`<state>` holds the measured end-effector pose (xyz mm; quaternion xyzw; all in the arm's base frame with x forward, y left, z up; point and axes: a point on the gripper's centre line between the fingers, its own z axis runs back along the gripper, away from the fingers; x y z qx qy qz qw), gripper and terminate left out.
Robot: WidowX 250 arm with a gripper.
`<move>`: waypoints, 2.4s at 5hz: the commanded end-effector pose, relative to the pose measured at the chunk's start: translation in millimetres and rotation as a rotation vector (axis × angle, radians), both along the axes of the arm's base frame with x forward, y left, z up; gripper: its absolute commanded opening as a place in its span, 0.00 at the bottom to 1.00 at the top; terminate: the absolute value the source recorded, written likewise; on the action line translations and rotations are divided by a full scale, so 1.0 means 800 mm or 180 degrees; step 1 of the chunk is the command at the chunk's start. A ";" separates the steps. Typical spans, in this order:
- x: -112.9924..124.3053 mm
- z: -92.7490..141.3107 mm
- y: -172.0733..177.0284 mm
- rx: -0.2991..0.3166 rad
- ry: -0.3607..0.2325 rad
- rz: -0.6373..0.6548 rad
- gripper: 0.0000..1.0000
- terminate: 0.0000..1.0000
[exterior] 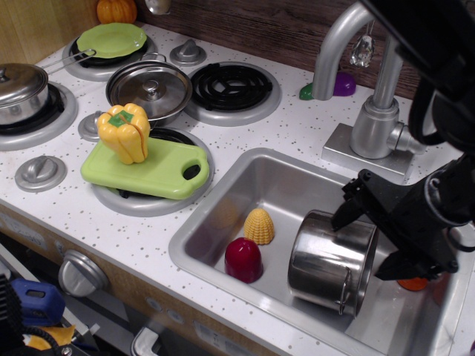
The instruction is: Flip pot upright in sink
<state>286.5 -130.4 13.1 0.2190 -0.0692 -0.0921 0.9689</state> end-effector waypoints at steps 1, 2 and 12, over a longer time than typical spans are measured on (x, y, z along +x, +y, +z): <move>0.005 -0.002 0.009 0.0024 -0.0111 -0.0075 1.00 0.00; 0.010 -0.006 0.023 0.0082 -0.0101 -0.0145 1.00 0.00; 0.022 -0.012 0.078 -0.0967 -0.0274 -0.0373 1.00 1.00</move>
